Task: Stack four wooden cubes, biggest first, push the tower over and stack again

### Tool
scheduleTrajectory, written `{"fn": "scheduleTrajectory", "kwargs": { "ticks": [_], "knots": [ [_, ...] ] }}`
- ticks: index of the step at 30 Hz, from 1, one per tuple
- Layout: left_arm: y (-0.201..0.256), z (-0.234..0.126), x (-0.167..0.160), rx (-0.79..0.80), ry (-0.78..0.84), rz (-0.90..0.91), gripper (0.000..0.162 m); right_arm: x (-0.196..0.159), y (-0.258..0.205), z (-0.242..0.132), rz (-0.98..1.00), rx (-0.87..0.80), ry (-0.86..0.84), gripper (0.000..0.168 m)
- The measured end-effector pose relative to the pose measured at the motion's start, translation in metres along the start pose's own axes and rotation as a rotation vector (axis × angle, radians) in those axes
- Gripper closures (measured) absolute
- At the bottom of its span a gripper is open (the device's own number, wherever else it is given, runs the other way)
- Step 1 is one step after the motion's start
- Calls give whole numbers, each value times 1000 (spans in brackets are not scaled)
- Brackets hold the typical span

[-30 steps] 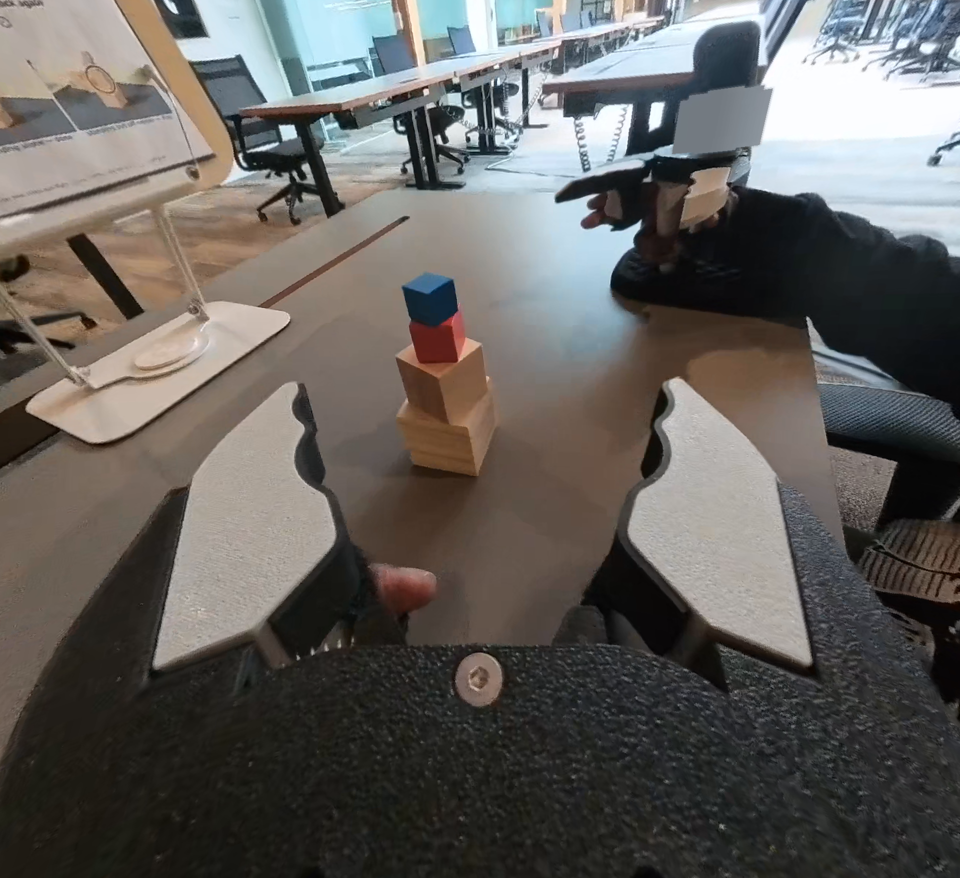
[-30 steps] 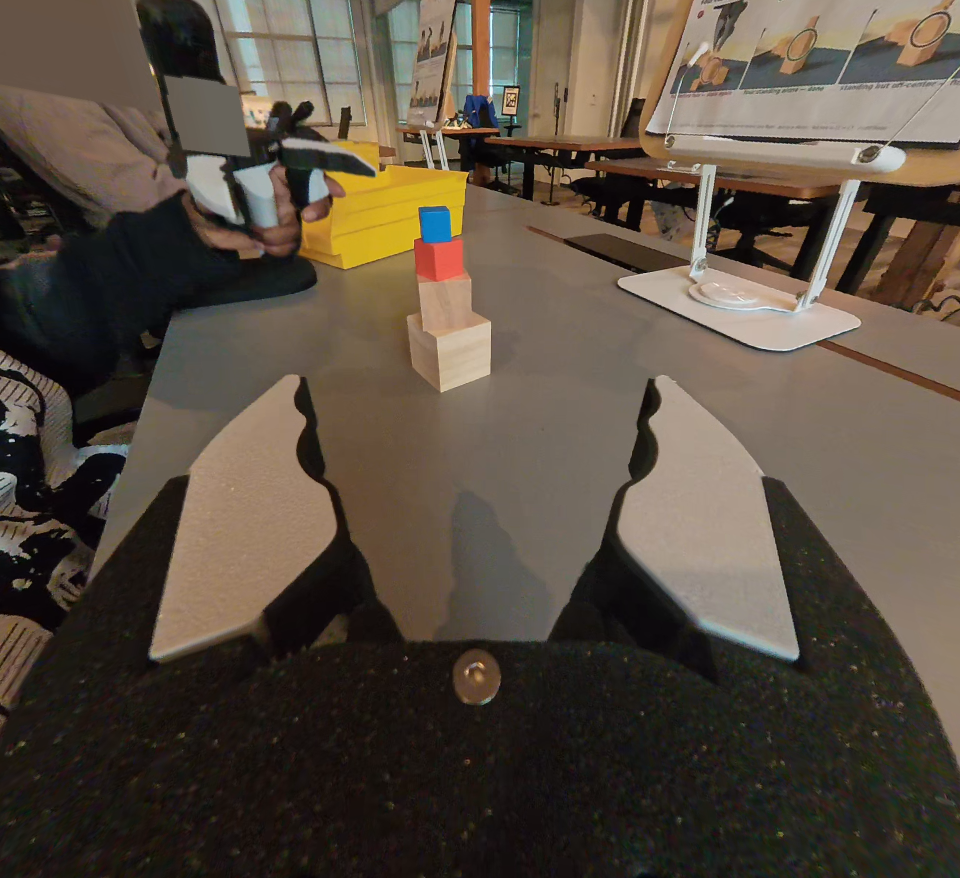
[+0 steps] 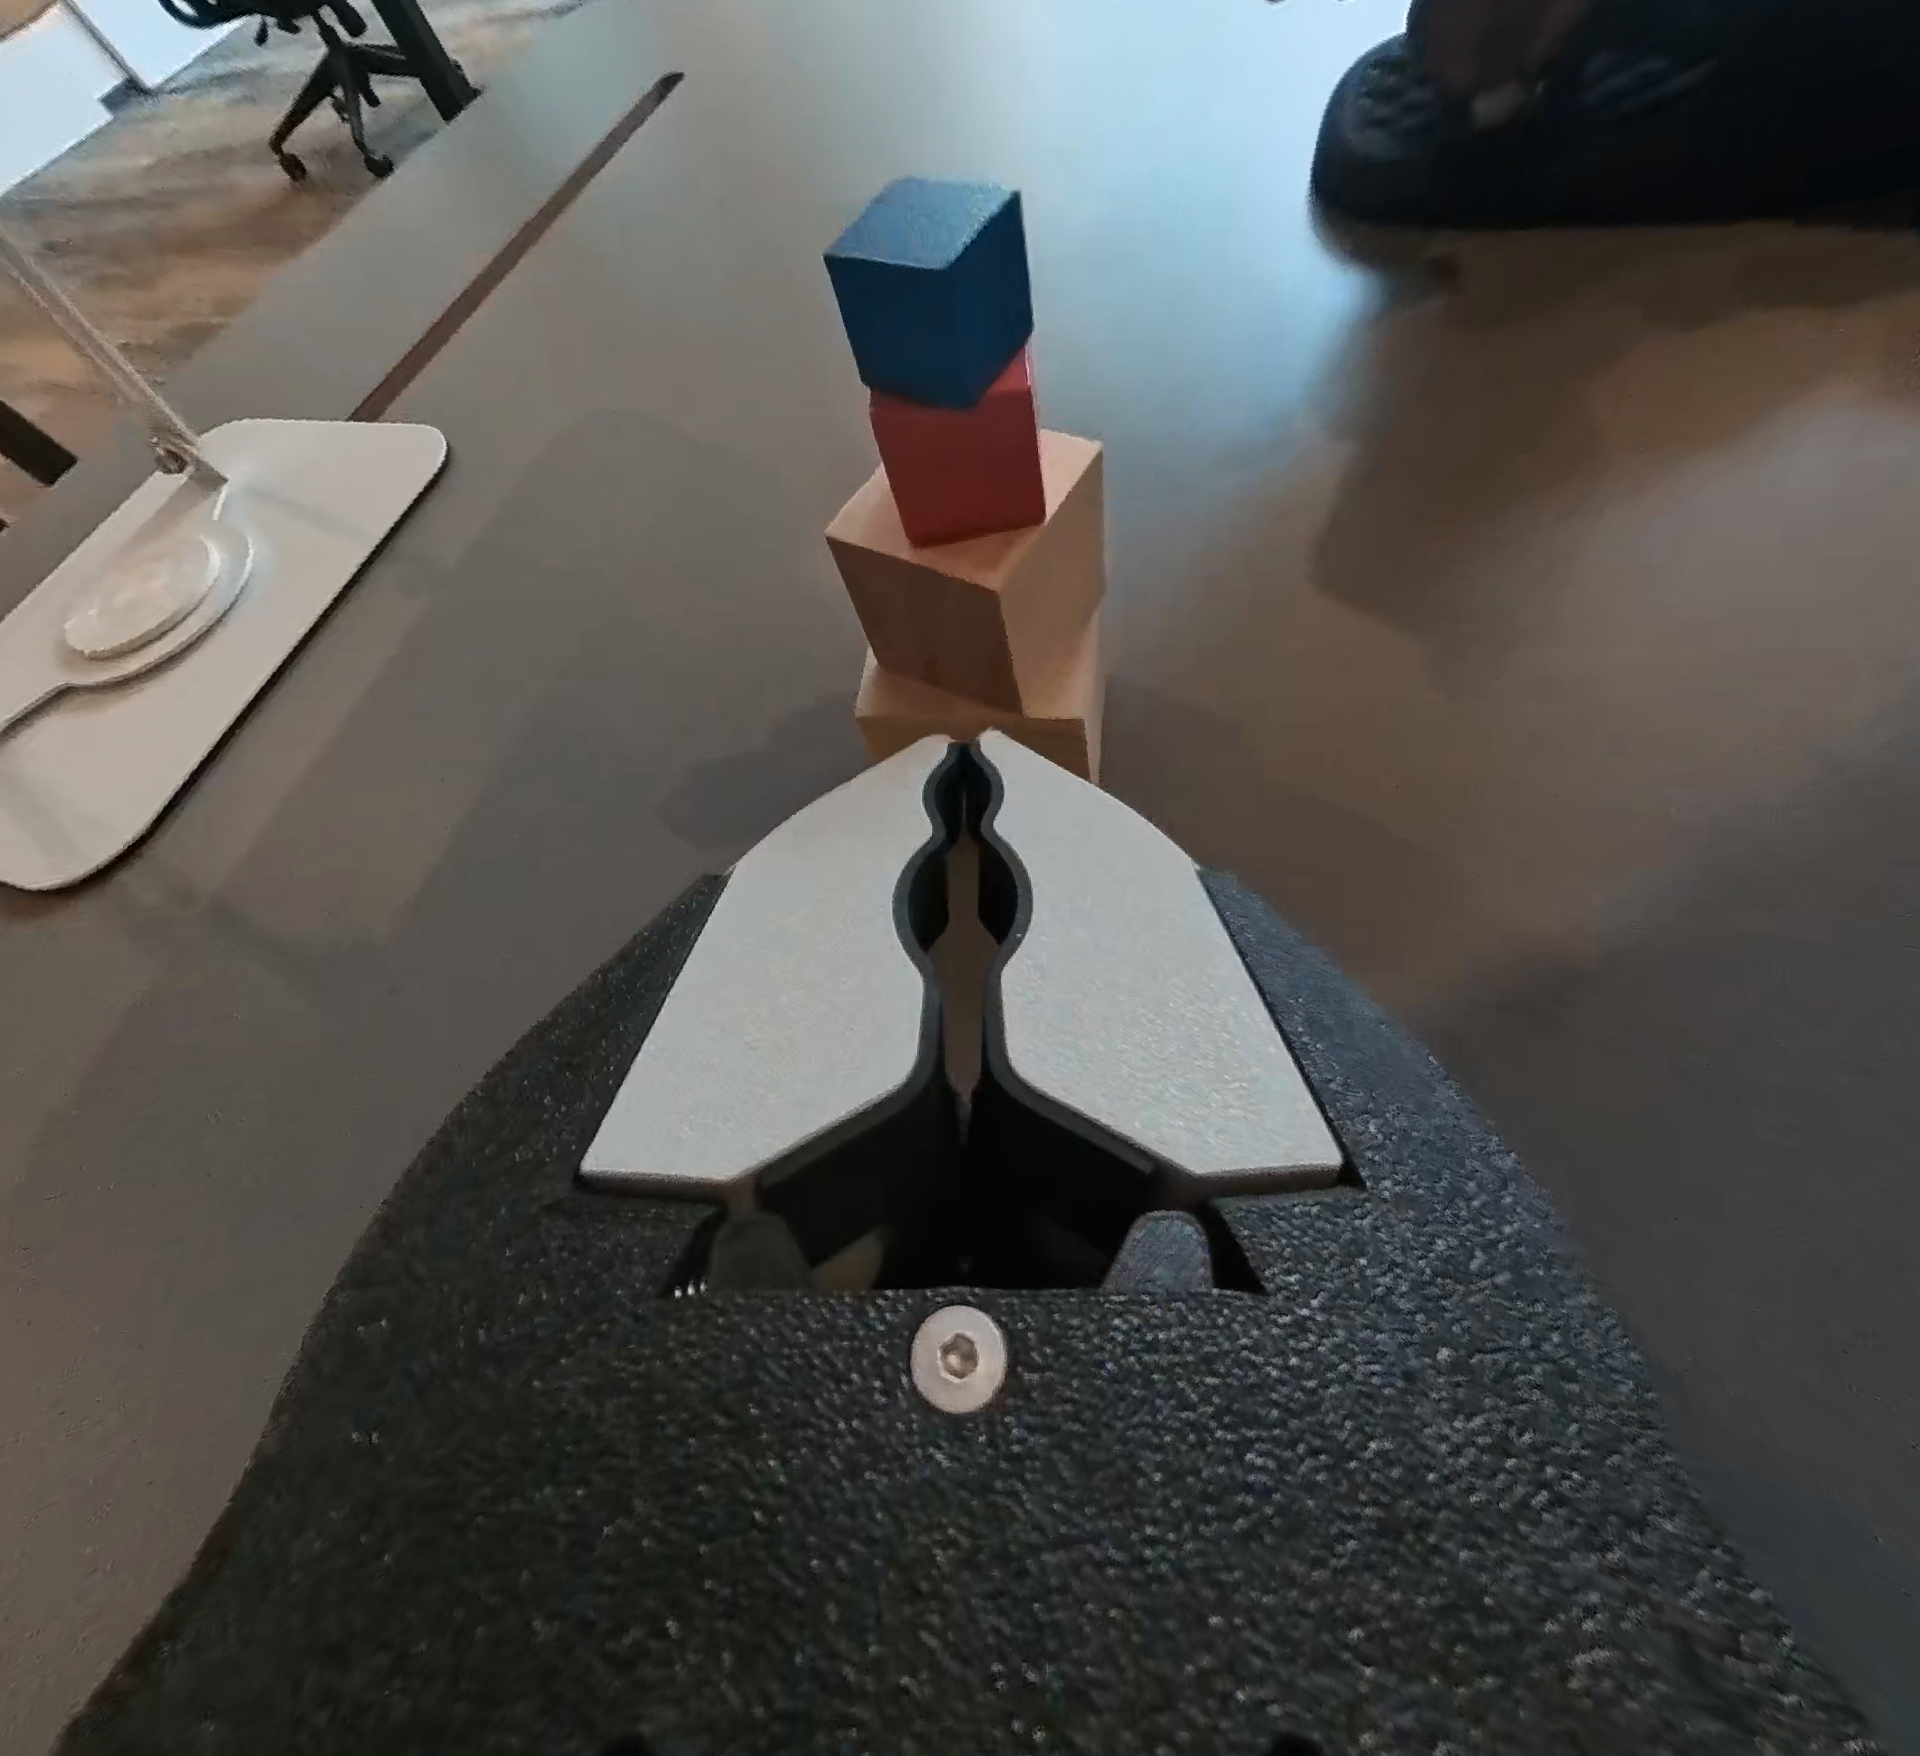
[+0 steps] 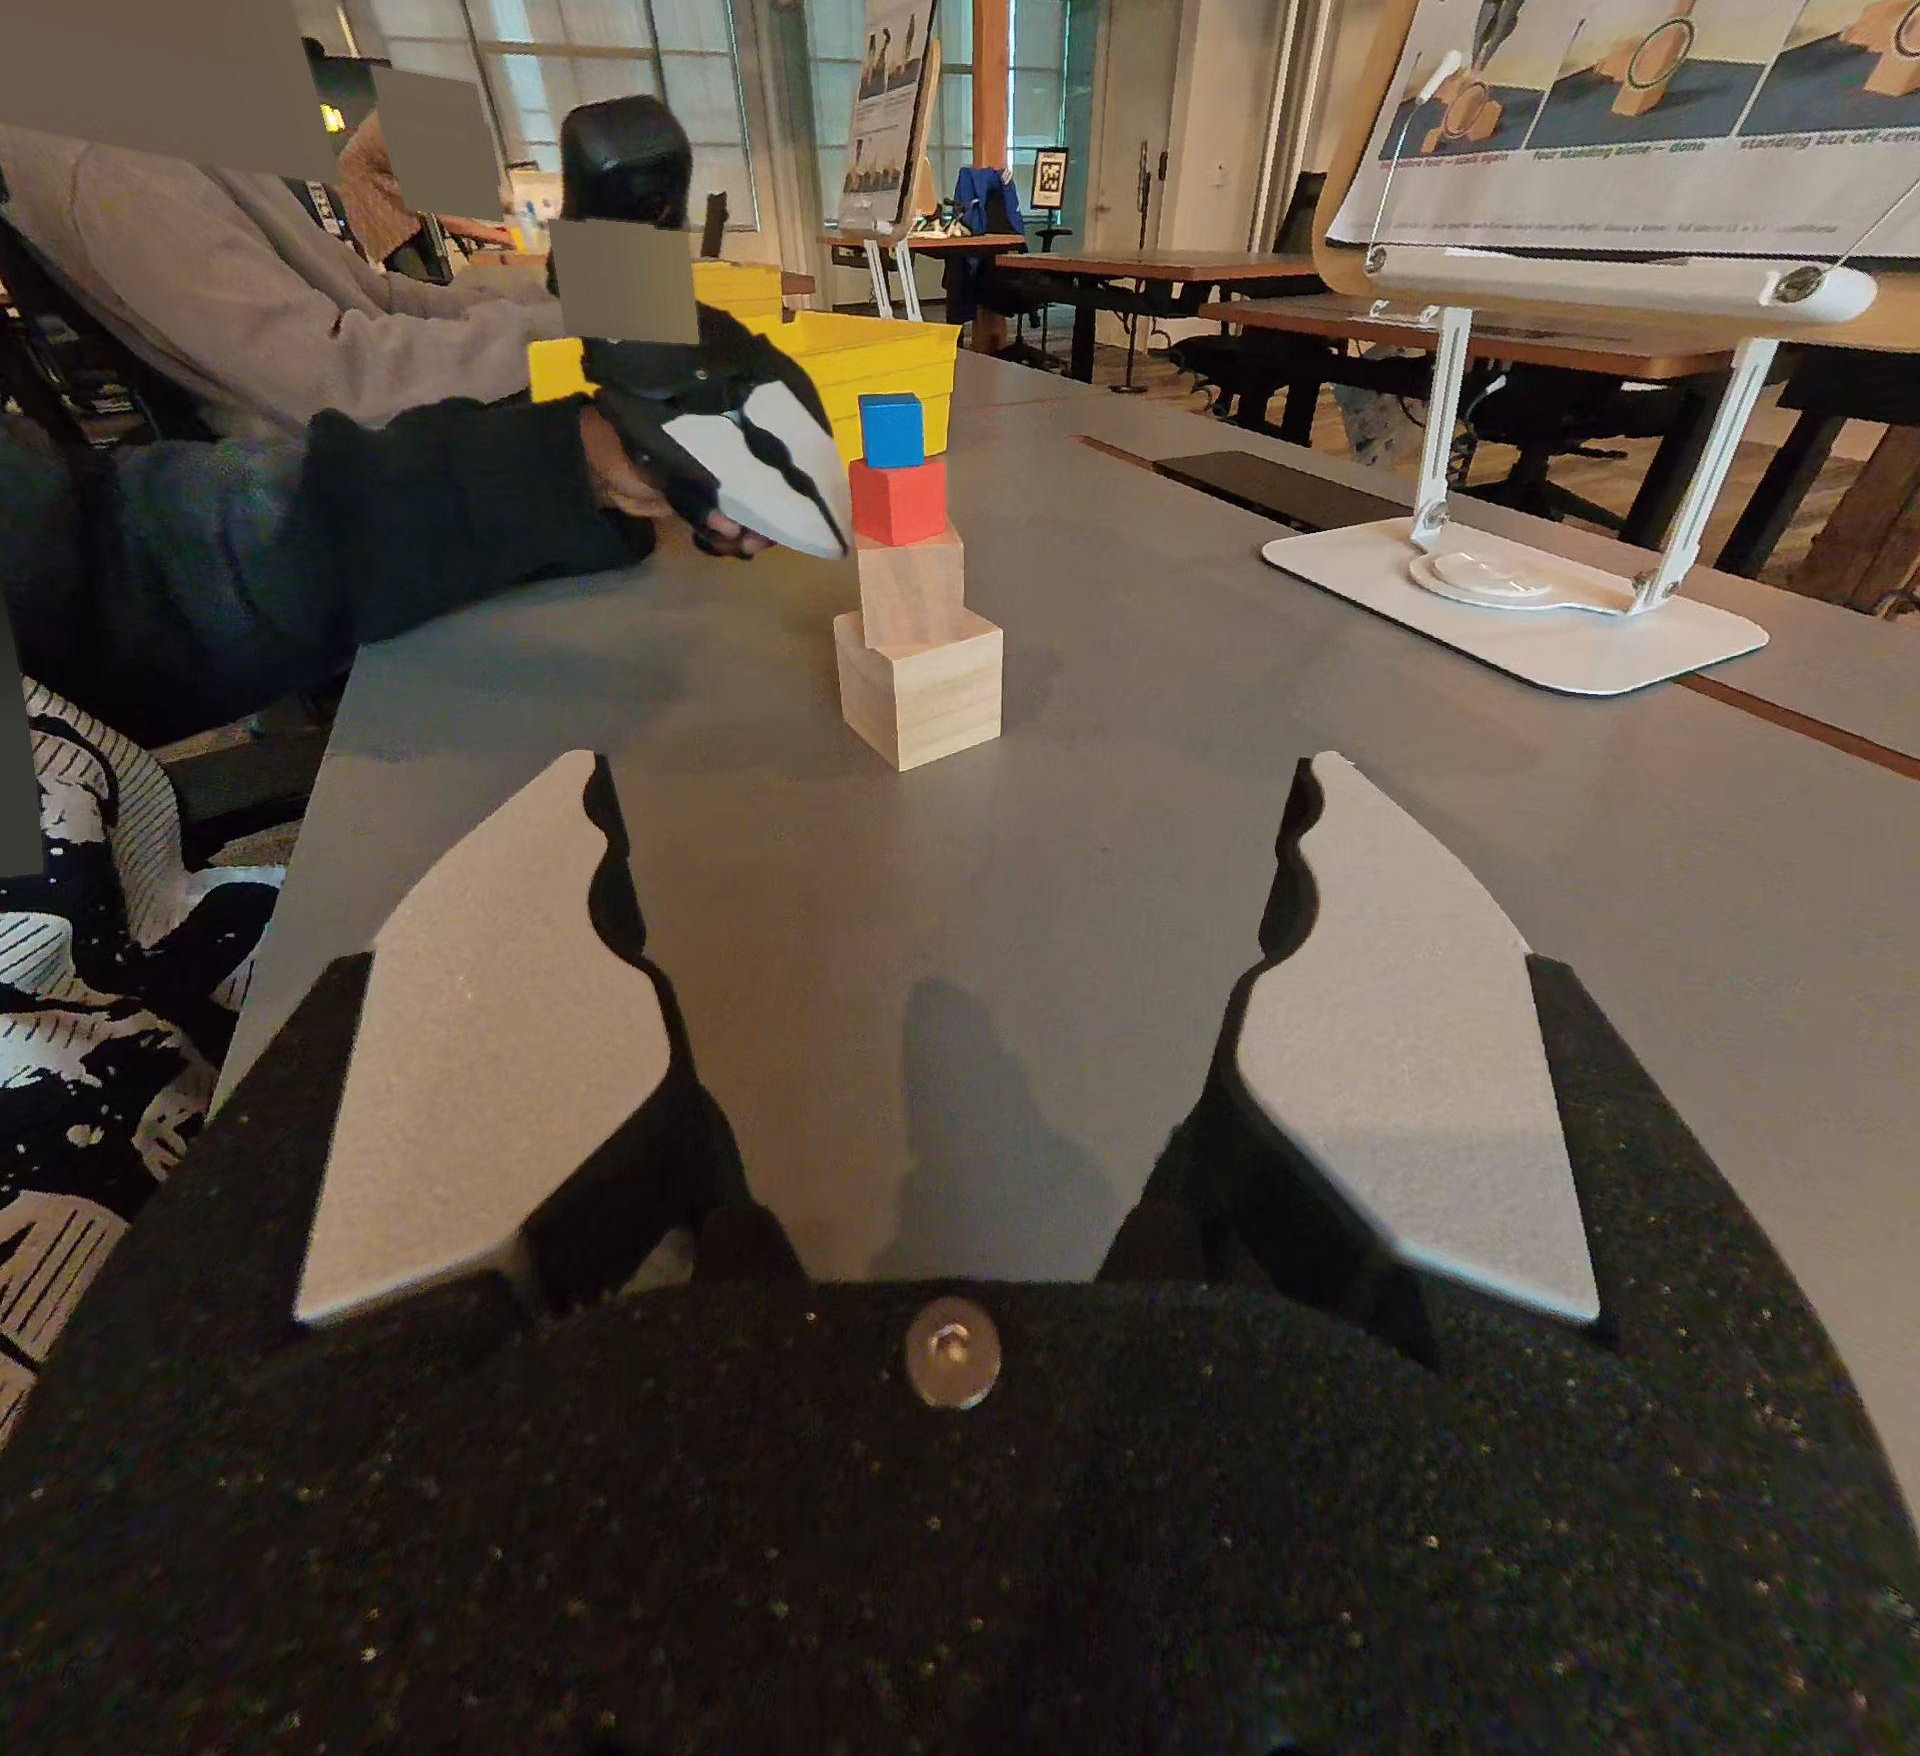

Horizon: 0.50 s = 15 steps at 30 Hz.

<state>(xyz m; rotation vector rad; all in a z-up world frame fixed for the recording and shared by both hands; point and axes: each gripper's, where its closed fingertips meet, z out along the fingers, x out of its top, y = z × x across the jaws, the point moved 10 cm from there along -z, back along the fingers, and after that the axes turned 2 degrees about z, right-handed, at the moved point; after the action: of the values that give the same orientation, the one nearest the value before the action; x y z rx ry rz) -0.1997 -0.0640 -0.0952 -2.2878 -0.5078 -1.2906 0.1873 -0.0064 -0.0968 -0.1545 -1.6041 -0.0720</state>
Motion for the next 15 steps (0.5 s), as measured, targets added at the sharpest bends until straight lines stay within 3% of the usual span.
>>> {"fn": "scheduleTrajectory", "kwargs": {
  "ticks": [15],
  "knots": [
    [-4, 40, 42, -79, 18, 85, 162, 1, -2, 0, -6, 3, -6, 51]
  ]
}}
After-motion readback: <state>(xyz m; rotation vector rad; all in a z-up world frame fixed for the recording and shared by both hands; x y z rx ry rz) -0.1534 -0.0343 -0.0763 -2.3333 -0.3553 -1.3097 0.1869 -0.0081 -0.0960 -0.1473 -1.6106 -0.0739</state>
